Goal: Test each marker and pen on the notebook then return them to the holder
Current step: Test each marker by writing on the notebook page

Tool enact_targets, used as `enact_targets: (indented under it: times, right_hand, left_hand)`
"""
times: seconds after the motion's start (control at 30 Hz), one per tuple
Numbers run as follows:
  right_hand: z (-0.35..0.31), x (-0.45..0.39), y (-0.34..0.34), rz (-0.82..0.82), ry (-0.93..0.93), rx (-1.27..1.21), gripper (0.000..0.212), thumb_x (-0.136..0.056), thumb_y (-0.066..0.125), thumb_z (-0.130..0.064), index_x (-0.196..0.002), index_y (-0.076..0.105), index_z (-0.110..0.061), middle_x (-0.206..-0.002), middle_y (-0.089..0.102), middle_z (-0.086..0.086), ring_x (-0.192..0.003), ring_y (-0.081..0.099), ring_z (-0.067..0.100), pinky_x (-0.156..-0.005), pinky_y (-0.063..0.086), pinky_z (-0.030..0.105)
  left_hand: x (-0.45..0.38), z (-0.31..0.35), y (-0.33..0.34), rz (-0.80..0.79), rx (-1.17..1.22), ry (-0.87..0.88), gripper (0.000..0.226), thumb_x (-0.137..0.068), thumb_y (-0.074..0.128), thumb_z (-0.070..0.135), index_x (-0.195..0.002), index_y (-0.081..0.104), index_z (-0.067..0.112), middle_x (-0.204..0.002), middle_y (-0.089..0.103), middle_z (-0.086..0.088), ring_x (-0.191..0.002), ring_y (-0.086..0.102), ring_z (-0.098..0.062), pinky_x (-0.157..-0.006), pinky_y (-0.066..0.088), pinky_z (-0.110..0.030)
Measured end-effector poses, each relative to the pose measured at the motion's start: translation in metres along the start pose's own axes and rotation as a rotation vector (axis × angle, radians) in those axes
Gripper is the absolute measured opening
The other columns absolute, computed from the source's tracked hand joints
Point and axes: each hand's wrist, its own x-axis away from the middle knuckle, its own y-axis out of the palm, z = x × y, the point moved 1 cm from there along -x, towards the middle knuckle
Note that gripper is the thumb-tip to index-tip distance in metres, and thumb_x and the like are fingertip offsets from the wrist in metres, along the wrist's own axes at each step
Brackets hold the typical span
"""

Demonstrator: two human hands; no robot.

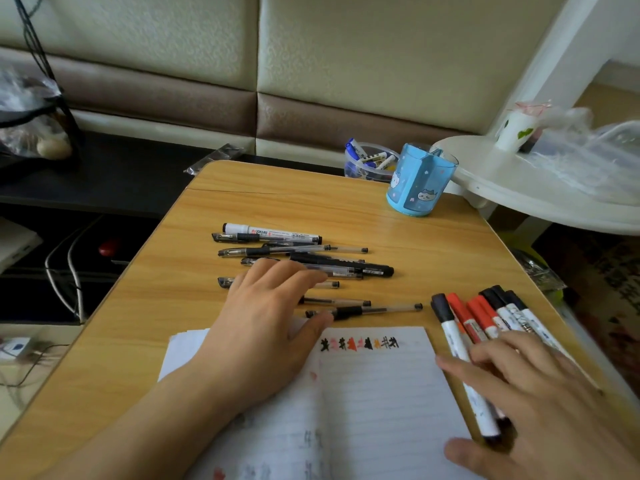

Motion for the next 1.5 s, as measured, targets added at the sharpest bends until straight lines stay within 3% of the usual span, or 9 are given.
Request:
enact_targets:
  times: [0.17, 0.33, 0.6, 0.8, 0.93, 1.1, 1.27, 1.4, 1.5]
  right_hand:
    - [0.002, -0.002, -0.006, 0.051, 0.053, -0.056, 0.072, -0.082, 0.03, -0.081, -0.113, 0.071, -0.031, -0.093, 0.051, -0.008, -0.088, 0.042, 0.012, -0.073, 0.041, 0.035]
    - [-0.007, -0.062, -0.024, 0.195, 0.129, -0.309, 0.038, -0.091, 0.046, -0.056, -0.114, 0.066, -0.034, -0.102, 0.053, -0.018, -0.102, 0.047, 0.009, -0.084, 0.044, 0.03]
    - [-0.044, -0.222, 0.005, -0.053, 0.142, -0.366, 0.027, -0.096, 0.053, -0.038, -0.119, 0.064, -0.03, -0.117, 0.06, -0.012, -0.108, 0.052, 0.008, -0.09, 0.047, 0.03]
    - [-0.05, -0.248, 0.021, -0.195, 0.202, -0.364, 0.011, -0.092, 0.061, -0.036, -0.101, 0.063, -0.029, -0.104, 0.062, -0.007, -0.093, 0.058, 0.012, -0.083, 0.054, 0.034]
    - [-0.04, -0.245, 0.028, -0.16, 0.204, -0.374, 0.016, -0.092, 0.061, -0.028, -0.108, 0.06, -0.03, -0.099, 0.061, -0.008, -0.088, 0.058, 0.009, -0.08, 0.055, 0.032]
    - [-0.026, -0.228, 0.012, 0.018, 0.264, -0.4, 0.025, -0.097, 0.05, -0.026, -0.117, 0.062, -0.018, -0.102, 0.051, -0.004, -0.078, 0.05, 0.005, -0.061, 0.039, 0.015]
    - [-0.026, -0.16, -0.027, 0.16, 0.111, -0.386, 0.018, -0.097, 0.049, -0.028, -0.11, 0.06, -0.03, -0.099, 0.046, -0.019, -0.087, 0.047, -0.005, -0.064, 0.037, 0.011]
    - [-0.043, -0.095, -0.045, 0.274, 0.104, -0.753, 0.013, -0.09, 0.051, -0.041, -0.094, 0.062, -0.035, -0.086, 0.066, -0.011, -0.08, 0.061, -0.001, -0.065, 0.043, 0.005]
    - [-0.058, -0.069, -0.039, 0.318, 0.166, -1.408, 0.047, -0.068, 0.071, -0.066, -0.087, 0.07, -0.023, -0.067, 0.066, 0.014, -0.055, 0.063, 0.02, -0.052, 0.05, 0.023]
  left_hand:
    - [0.001, -0.002, 0.001, 0.03, -0.063, -0.052, 0.047, -0.085, 0.046, 0.053, -0.118, 0.064, 0.026, -0.112, 0.061, 0.009, -0.107, 0.052, -0.02, -0.086, 0.047, -0.04]
    - [0.0, -0.004, 0.001, 0.036, -0.094, -0.071, 0.04, -0.083, 0.048, 0.051, -0.109, 0.066, 0.027, -0.107, 0.06, 0.01, -0.102, 0.053, -0.02, -0.083, 0.048, -0.04]
    - [-0.002, -0.005, 0.001, -0.028, -0.113, 0.013, 0.021, -0.082, 0.06, 0.042, -0.096, 0.066, 0.027, -0.098, 0.058, 0.012, -0.097, 0.052, -0.017, -0.082, 0.048, -0.04]
    - [-0.002, -0.007, 0.0, -0.03, -0.099, 0.008, 0.027, -0.084, 0.052, 0.044, -0.1, 0.066, 0.027, -0.098, 0.059, 0.011, -0.097, 0.052, -0.019, -0.082, 0.047, -0.039]
    - [-0.002, -0.007, 0.0, -0.021, -0.083, 0.009, 0.029, -0.084, 0.052, 0.045, -0.101, 0.066, 0.027, -0.099, 0.058, 0.011, -0.097, 0.052, -0.018, -0.08, 0.048, -0.04]
    - [-0.002, -0.005, -0.004, 0.065, -0.056, -0.055, 0.038, -0.084, 0.055, 0.043, -0.117, 0.061, 0.025, -0.118, 0.056, 0.007, -0.11, 0.048, -0.018, -0.089, 0.047, -0.041]
    - [-0.005, 0.0, -0.014, 0.197, -0.091, -0.148, 0.062, -0.089, 0.049, 0.054, -0.142, 0.039, 0.023, -0.148, 0.031, -0.002, -0.133, 0.031, -0.026, -0.106, 0.03, -0.042]
    - [-0.005, 0.004, -0.017, 0.189, -0.066, -0.024, 0.034, -0.095, 0.044, 0.045, -0.115, 0.06, 0.021, -0.113, 0.058, 0.004, -0.101, 0.054, -0.021, -0.081, 0.042, -0.037]
    - [-0.002, 0.014, -0.017, 0.045, 0.037, 0.164, 0.028, -0.098, 0.042, 0.038, -0.1, 0.06, 0.017, -0.087, 0.06, 0.005, -0.075, 0.053, -0.019, -0.061, 0.04, -0.031]
